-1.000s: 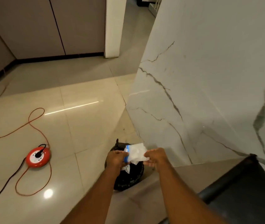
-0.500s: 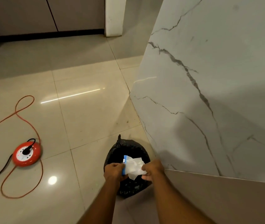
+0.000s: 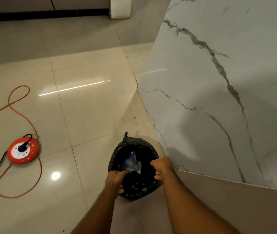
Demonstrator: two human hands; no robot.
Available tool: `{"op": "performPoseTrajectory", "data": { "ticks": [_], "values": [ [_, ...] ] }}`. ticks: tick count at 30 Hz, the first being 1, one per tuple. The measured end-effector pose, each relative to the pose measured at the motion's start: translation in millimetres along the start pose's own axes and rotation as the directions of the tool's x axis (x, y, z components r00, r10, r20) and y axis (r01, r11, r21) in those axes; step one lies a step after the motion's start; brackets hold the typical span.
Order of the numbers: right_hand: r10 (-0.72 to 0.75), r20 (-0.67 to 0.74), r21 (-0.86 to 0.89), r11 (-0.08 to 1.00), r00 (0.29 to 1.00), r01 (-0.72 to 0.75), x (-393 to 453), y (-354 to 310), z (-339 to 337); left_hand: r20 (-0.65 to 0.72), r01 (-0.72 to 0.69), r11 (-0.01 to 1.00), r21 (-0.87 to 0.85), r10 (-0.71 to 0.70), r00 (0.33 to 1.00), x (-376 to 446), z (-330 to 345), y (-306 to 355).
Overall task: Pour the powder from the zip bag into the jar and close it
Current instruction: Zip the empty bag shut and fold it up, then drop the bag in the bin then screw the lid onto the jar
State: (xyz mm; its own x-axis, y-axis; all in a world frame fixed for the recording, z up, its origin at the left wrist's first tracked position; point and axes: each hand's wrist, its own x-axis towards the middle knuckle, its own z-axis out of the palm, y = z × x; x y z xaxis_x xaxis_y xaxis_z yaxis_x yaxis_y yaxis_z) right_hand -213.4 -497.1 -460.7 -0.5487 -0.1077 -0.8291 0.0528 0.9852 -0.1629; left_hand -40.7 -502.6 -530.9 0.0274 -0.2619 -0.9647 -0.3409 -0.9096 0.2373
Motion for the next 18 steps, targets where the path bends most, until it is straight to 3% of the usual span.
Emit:
{"op": "performPoseTrajectory", "data": {
  "ticks": [5,11,18],
  "values": [
    [-0.072,0.034,0.055,0.996,0.997,0.070,-48.0,-19.2,-18.4,0.044,-0.171,0.984,0.057,0.169,0.985,-47.3,-10.2,28.0],
    [-0.166,0.038,0.116,0.980,0.985,0.161,-142.0,-26.1,-66.9,0.150,-0.436,0.877,0.199,0.413,0.898,-153.2,-15.6,73.3],
    [-0.324,-0.094,0.306,0.890,0.941,0.337,-274.6,-2.5,-163.9,0.273,-0.599,0.795,0.095,0.558,0.784,-316.7,-13.0,95.8]
  ]
}}
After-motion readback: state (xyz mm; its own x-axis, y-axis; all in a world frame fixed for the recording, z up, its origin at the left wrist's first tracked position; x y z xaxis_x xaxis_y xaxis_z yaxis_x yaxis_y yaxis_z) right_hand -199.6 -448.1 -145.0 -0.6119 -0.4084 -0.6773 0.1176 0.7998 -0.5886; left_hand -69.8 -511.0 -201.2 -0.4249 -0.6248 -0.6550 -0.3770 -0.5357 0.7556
